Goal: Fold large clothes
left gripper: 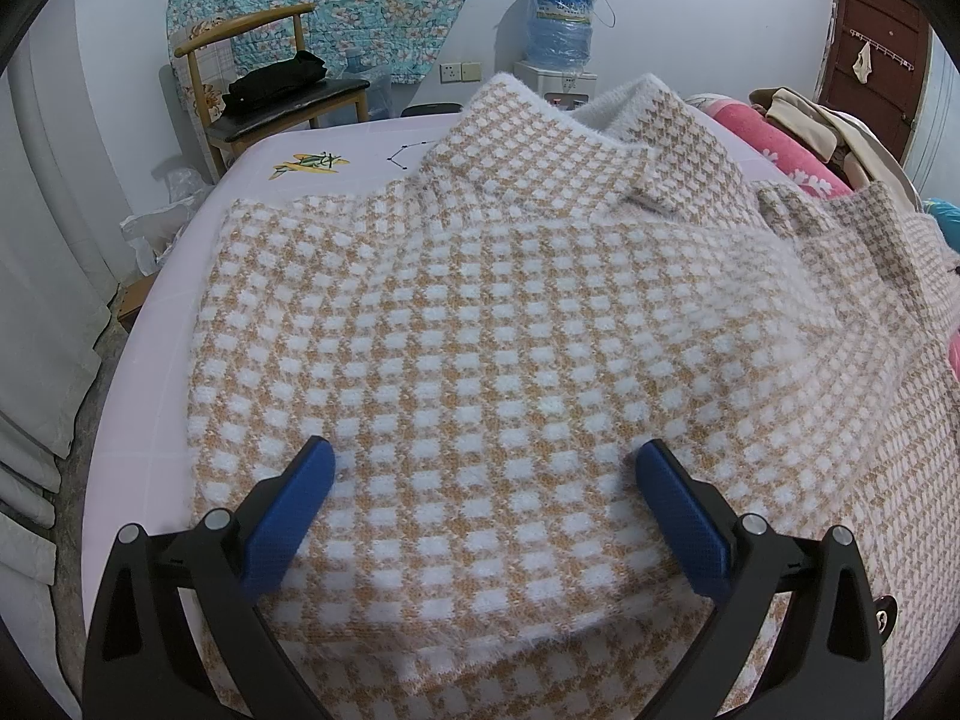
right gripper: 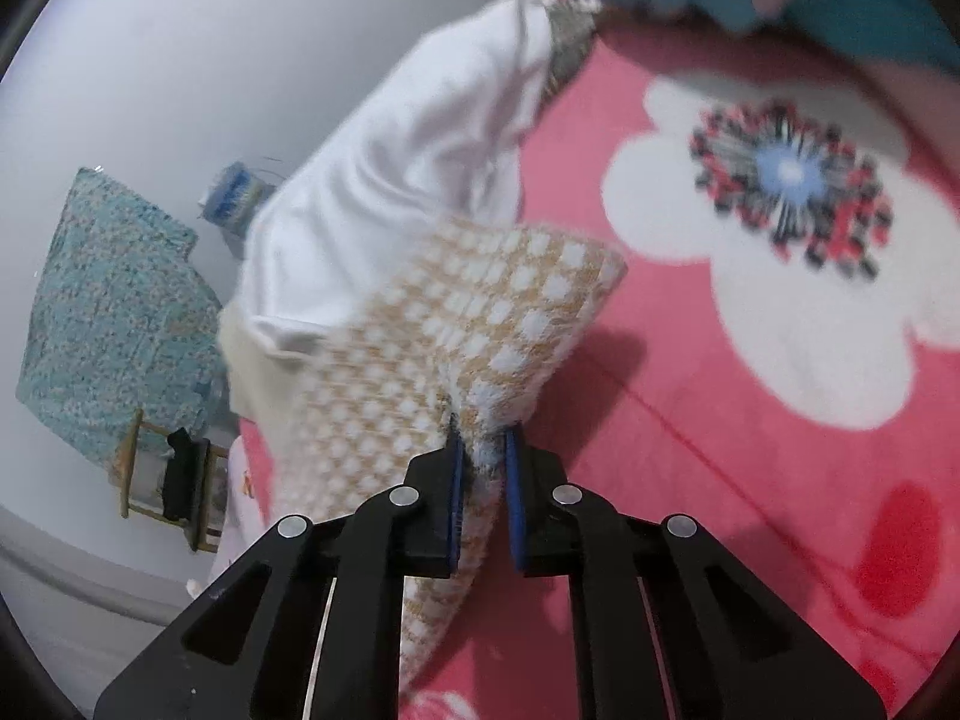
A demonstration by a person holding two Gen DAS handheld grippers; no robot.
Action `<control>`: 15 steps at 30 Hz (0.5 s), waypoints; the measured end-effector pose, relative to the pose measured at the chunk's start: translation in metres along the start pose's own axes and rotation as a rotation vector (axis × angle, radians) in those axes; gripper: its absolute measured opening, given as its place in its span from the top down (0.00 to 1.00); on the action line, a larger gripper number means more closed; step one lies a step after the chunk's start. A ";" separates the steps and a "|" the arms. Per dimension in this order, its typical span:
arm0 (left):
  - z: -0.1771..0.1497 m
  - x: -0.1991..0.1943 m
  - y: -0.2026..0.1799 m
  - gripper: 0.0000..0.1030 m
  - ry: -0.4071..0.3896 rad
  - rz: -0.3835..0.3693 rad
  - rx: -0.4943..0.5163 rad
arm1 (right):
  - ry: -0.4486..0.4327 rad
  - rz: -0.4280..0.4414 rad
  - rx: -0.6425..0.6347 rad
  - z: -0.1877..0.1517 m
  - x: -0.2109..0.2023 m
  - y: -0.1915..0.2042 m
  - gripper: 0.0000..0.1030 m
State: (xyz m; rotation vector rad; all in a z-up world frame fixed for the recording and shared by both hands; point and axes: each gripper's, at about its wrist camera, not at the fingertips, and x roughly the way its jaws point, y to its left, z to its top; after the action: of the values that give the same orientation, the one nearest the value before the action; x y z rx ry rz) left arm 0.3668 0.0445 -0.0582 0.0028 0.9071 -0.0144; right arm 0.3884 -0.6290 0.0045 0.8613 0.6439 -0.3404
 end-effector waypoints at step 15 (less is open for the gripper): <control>0.000 0.000 0.000 0.04 -0.002 0.000 0.000 | -0.180 0.141 -0.454 -0.038 -0.150 0.177 0.92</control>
State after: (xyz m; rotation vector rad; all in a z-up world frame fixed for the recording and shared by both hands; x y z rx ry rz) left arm 0.3665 0.0447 -0.0584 0.0026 0.9054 -0.0146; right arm 0.3525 -0.4867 0.1880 0.4316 0.4640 -0.1322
